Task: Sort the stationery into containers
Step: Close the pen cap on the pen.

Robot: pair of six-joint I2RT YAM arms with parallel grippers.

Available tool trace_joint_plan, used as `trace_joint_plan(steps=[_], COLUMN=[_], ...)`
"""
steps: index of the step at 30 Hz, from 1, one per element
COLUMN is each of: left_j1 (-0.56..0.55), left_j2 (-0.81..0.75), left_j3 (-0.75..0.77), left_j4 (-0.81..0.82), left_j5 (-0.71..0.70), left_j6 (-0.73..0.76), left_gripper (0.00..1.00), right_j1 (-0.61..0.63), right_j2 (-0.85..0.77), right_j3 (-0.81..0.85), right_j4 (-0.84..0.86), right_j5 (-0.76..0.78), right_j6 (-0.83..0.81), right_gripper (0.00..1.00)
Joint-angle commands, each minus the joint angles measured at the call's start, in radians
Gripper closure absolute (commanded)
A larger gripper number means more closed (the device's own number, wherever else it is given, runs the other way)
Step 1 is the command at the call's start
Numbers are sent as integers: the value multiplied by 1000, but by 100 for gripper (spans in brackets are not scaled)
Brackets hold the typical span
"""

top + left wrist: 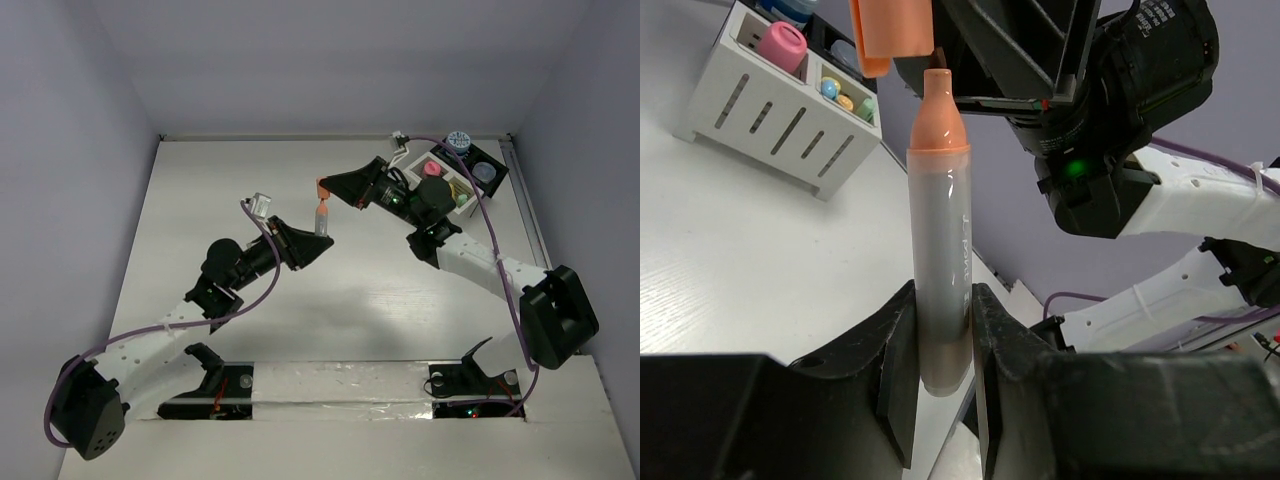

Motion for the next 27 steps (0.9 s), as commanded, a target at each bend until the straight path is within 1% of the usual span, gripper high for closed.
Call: trace_joint_plan(steps=[1,8,13,18,27], left_j1=[4,4,4,4,4], left_j2=[5,14,6,9,-8], left_j3=[20,14,20,28,74], left_j4=[75,91,77,68,12], left_j5=[26,38,29,21,-16], left_j6=[-3,-11,-3,0,51], left_gripper=[100,100,100,100,100], right_j1=[6,6,6,6,6], right_j2=[-38,-24,-38,-41,-39], right_j3=[-7,7,-21,-13,-56], right_j4=[92,100,129,126,152], right_j5=[33,39,57,39,7], right_j6=[17,28,40,33,51], right_gripper=[100,100,100,100,100])
